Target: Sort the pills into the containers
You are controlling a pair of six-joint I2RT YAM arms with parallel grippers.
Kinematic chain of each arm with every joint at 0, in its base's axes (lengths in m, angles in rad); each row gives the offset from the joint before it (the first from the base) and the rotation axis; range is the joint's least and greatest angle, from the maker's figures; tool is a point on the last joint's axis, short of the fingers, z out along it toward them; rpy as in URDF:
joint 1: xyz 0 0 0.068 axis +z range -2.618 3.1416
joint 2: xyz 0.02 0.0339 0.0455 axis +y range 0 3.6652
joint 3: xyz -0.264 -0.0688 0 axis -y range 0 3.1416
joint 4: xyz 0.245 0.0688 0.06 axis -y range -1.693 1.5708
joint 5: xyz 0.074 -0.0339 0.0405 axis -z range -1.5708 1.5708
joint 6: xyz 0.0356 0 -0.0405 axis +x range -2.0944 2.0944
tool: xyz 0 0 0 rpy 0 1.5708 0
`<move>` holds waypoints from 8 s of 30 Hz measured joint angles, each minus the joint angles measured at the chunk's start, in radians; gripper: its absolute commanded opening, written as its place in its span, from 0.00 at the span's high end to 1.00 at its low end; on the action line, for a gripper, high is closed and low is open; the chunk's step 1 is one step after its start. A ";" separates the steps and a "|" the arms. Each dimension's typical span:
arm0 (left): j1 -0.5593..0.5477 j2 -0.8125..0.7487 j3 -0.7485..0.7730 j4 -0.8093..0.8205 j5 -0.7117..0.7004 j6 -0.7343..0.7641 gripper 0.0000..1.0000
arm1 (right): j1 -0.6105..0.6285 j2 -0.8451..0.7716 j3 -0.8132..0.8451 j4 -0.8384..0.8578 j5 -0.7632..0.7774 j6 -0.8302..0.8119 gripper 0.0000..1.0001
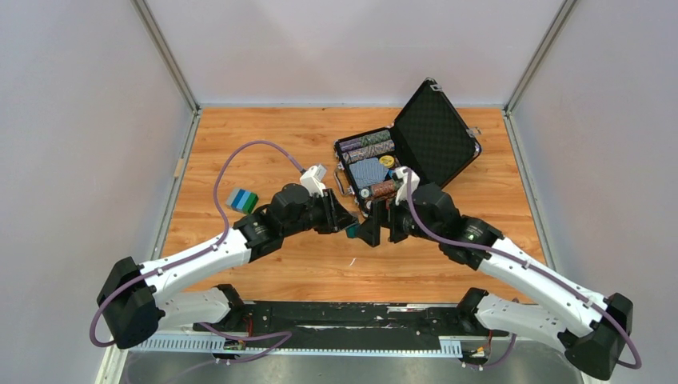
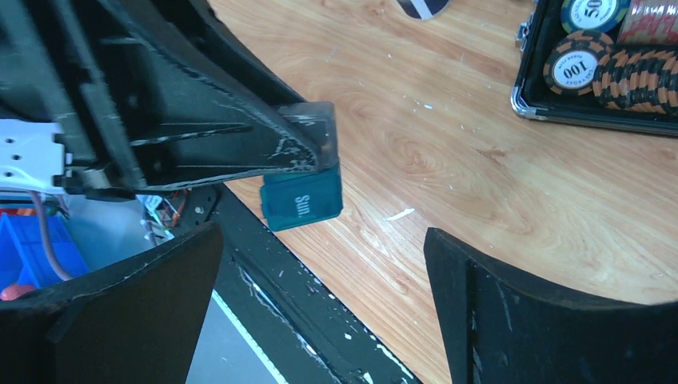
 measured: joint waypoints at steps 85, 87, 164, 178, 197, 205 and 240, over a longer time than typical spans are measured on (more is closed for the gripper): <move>0.073 -0.027 0.037 -0.011 0.212 0.116 0.00 | -0.193 -0.081 -0.144 0.151 -0.344 0.001 1.00; 0.074 -0.037 0.058 -0.104 0.120 0.131 0.00 | -0.193 -0.045 -0.144 0.132 -0.320 0.001 1.00; 0.079 -0.253 0.052 -0.730 -0.610 0.084 0.00 | 0.022 1.192 0.887 -0.076 0.324 -0.146 0.75; 0.079 -0.170 0.023 -0.502 -0.413 0.268 0.05 | 0.007 1.015 0.761 -0.108 0.258 -0.165 0.92; 0.079 -0.130 -0.075 0.117 0.134 0.708 0.19 | -0.108 0.397 0.476 -0.229 -0.154 -0.139 0.88; 0.082 -0.104 -0.045 0.132 0.351 0.829 0.28 | -0.149 0.365 0.457 -0.264 -0.301 -0.138 0.88; 0.086 -0.037 -0.033 0.153 0.249 0.851 1.00 | -0.177 0.317 0.332 -0.006 -0.272 0.179 0.40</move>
